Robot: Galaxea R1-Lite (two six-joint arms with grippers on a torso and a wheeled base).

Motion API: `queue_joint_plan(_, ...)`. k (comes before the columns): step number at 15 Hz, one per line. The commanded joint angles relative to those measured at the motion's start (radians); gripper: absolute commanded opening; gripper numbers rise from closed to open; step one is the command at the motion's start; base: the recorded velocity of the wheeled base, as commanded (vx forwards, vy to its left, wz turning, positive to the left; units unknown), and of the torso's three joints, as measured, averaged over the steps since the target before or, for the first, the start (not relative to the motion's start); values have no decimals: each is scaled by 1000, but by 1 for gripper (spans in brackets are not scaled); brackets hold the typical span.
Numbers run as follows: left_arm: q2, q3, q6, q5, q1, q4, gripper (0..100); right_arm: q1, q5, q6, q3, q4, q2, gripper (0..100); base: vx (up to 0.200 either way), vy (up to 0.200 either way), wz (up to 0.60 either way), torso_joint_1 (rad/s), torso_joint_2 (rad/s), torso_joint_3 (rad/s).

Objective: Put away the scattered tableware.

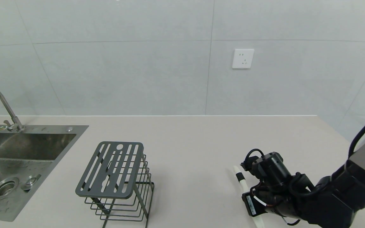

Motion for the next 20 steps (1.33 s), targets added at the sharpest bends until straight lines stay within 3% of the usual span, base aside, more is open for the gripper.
queue_joint_plan(1, 1, 0, 0, 0, 0, -1, 100, 0, 0, -1, 1, -11, -51, 0, 0, 0, 0, 0, 0, 0)
queue_joint_plan(7, 1, 0, 0, 0, 2, -1, 100, -4, 11, -5, 6, -23, -188, 0, 0, 0, 0, 0, 0, 0)
queue_joint_plan(12, 1, 0, -1, -2, 0, -1, 100, -44, 63, -159, 75, -228, -197, 0, 0, 0, 0, 0, 0, 0)
queue_joint_plan(15, 1, 0, 0, -6, 2, -1, 100, -98, 146, -271, 144, -322, -212, 0, 0, 0, 0, 0, 0, 0)
queue_joint_plan(20, 1, 0, -3, -11, 0, -1, 100, -219, 459, -538, 213, -432, -243, 0, 0, 0, 0, 0, 0, 0)
